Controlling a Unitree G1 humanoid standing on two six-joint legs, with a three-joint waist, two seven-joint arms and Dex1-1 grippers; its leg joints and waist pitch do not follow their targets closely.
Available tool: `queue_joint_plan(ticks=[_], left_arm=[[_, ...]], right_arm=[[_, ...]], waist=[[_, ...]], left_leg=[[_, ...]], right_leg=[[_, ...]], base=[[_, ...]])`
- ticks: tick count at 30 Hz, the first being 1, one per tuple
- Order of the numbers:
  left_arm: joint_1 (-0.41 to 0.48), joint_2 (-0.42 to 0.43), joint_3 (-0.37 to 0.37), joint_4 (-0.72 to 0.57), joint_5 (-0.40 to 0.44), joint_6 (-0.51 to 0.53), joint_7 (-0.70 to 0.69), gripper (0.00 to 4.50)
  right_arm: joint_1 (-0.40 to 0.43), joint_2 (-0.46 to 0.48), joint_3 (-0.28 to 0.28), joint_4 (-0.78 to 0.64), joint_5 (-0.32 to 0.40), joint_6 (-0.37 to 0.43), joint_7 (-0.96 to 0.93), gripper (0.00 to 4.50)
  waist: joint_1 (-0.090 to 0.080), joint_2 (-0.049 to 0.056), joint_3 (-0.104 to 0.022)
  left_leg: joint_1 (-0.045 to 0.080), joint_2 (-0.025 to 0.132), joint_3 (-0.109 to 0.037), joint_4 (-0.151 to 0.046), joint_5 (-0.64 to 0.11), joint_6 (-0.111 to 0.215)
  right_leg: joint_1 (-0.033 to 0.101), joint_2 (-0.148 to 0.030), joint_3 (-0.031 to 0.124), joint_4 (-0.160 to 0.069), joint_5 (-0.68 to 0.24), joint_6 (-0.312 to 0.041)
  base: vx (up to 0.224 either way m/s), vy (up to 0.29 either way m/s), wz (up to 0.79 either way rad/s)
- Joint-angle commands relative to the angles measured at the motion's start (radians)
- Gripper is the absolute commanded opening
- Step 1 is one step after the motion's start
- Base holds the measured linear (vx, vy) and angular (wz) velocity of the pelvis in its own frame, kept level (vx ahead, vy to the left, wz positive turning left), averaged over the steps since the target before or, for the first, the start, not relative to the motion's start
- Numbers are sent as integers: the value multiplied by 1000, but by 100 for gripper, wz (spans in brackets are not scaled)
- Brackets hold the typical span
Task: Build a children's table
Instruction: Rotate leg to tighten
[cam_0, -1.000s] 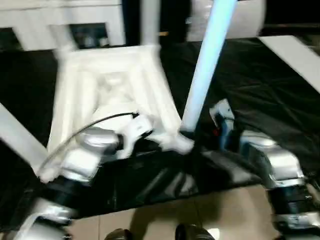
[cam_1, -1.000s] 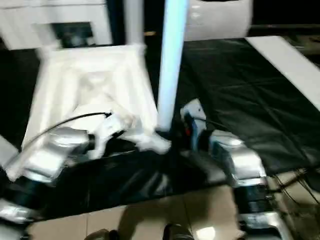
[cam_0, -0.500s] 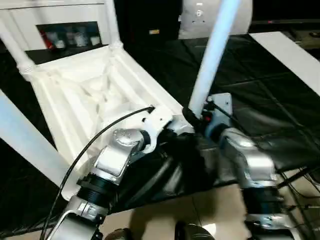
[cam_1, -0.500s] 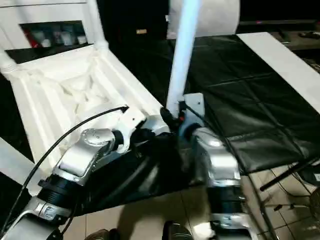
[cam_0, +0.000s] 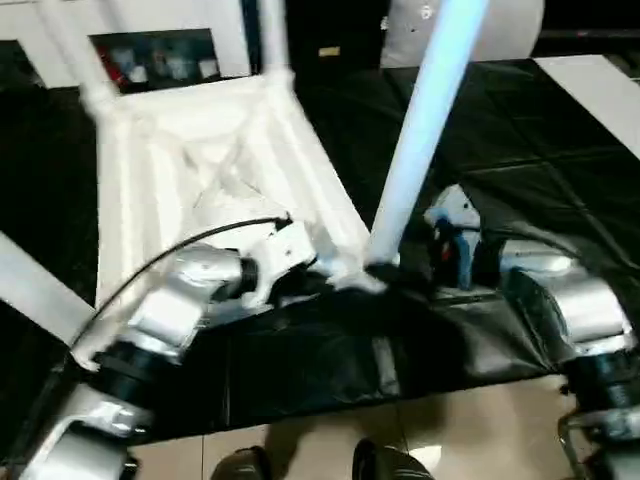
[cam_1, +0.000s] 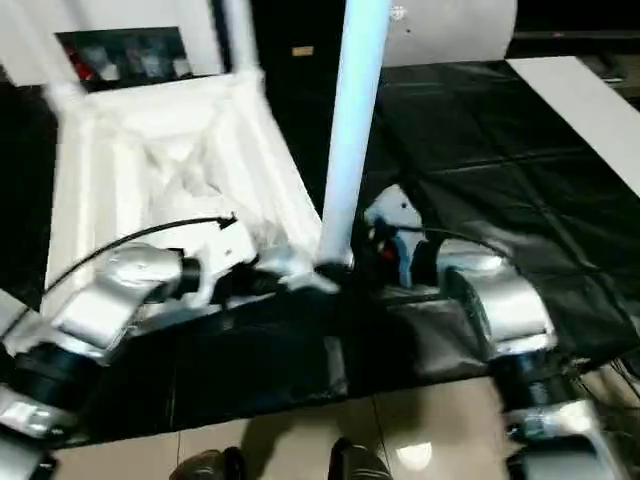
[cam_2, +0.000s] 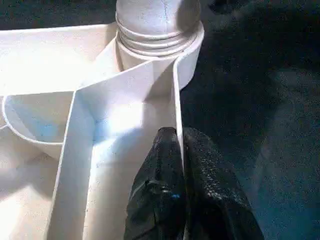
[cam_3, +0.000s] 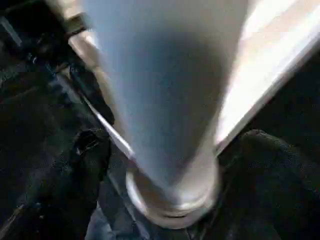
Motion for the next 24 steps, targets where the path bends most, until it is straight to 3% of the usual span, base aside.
queue_joint_plan(ticks=[1,3,4,6,7,9,17,24], left_arm=[[-7,20,-48,-5,-4,-42,-84,0],[-5,33,-48,-15,-19,-46,-110,0],[-5,39,-49,-17,-27,-50,-123,0],[-6,46,-51,-15,-31,-56,-135,0],[-7,51,-51,-12,-32,-61,-149,0],[-9,57,-51,-10,-35,-67,-161,0],[-15,62,-51,14,-42,-80,-173,0],[-8,56,-36,7,-53,-58,-168,0]], right_arm=[[-23,-6,17,36,-3,-70,81,446],[-33,-1,14,54,15,-75,113,446],[-40,0,16,64,28,-73,136,446],[-45,-1,23,75,38,-75,170,446],[-50,-7,35,87,57,-68,211,420],[-55,-16,51,98,77,-48,259,412],[-61,-27,68,137,80,-42,330,339],[-31,-14,60,109,116,-5,323,275]], waist=[[-1,0,-73],[3,1,-73],[3,-6,-78],[8,-3,-76],[10,-1,-77],[14,-1,-78],[22,3,-80],[26,-4,-86]], left_leg=[[15,68,-17,-49,-55,148],[16,70,-18,-49,-71,139],[17,71,-18,-49,-75,135],[17,72,-17,-48,-79,130],[17,73,-18,-48,-77,127],[17,73,-18,-47,-81,129],[15,71,-19,-44,-97,108],[13,70,-18,-40,-73,115]], right_leg=[[66,-78,57,-41,-87,-284],[67,-79,57,-40,-108,-285],[70,-79,56,-38,-114,-288],[67,-79,56,-38,-125,-289],[66,-79,56,-37,-127,-287],[68,-80,56,-37,-129,-286],[66,-80,56,-38,-154,-278],[70,-80,56,-33,-133,-279]], base=[[0,0,0],[0,0,0],[0,0,0],[0,0,0],[0,0,0],[0,0,0],[0,0,0],[0,0,0]])
